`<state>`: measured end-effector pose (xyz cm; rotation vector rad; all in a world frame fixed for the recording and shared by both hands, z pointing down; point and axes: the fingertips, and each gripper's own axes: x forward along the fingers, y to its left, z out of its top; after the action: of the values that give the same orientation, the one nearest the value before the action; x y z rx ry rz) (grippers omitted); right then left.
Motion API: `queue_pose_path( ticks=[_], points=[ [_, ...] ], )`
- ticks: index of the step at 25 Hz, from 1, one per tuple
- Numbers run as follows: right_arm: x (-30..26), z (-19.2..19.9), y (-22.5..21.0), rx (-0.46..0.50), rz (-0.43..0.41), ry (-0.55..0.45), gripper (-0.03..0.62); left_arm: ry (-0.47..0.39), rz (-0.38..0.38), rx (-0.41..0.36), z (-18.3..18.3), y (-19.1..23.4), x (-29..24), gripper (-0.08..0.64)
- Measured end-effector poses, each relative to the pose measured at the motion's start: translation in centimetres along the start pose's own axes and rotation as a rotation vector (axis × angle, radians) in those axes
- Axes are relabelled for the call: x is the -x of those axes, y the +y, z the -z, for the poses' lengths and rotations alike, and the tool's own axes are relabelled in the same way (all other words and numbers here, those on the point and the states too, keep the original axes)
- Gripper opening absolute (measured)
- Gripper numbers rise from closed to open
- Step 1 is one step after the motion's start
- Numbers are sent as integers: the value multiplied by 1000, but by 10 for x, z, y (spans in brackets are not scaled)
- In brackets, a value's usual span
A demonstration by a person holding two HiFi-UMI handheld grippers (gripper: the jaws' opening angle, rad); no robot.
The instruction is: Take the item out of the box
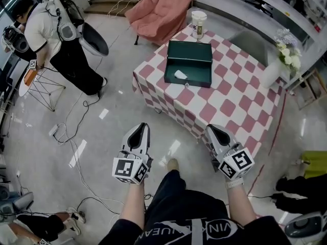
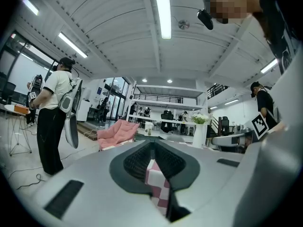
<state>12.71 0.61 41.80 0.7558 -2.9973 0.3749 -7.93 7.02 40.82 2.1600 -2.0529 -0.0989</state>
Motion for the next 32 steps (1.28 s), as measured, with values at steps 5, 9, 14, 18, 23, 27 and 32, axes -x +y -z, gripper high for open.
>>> queue_pose_path(
  ticks=[5,9,14,18,23,27,32],
  points=[
    [-24,-2,-12,-5,1,9,6,5,12,1,-7,17,-29,29],
    [-41,-2,-23,-16,17,17,5,18,27,12,-8,29,-50,29],
    [-68,-8,-34,-18,29,9,6,15,43,9,-10,47,-73,29],
    [-86,-6,-40,-17,36,11,6,12,54,8,-8,60,-88,29],
    [-97,-4,-45,-12,39,28,5,19,73,18,-1,66,-106,29],
    [-99,-3,-53,-29,58,46,5,37,100,23,2,61,-114,29],
    [-111,2,-64,-51,62,56,5,56,113,34,15,63,-126,29]
  ],
)
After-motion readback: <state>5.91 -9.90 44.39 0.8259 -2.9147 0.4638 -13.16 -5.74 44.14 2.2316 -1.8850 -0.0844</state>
